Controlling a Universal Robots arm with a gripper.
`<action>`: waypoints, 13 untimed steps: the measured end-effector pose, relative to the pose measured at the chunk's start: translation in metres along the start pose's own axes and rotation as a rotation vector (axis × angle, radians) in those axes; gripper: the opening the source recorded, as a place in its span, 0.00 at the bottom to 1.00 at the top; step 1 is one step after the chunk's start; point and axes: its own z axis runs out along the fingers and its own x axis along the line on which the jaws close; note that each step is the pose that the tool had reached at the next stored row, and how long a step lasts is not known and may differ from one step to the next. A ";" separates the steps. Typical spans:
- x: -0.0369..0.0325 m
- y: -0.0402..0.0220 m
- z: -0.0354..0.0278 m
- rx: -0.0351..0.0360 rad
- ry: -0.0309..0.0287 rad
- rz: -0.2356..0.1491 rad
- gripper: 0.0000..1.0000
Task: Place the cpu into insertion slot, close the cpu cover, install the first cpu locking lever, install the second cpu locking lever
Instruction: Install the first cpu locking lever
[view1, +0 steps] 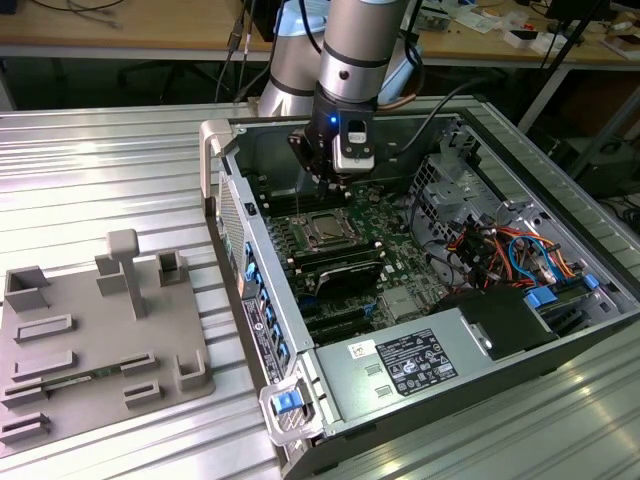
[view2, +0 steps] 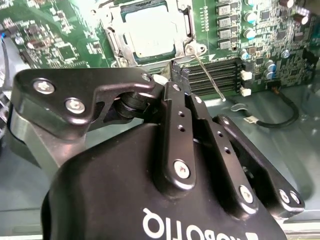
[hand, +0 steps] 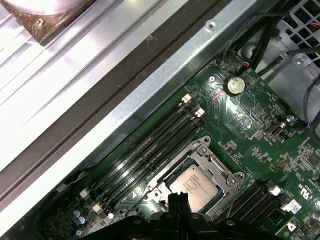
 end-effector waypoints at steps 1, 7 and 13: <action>0.0000 0.0000 0.0000 -0.0006 0.0009 -0.021 0.11; 0.0024 -0.0063 -0.0003 -0.0020 0.0024 -0.038 0.11; 0.0007 -0.0142 -0.0006 -0.0032 0.0035 -0.042 0.11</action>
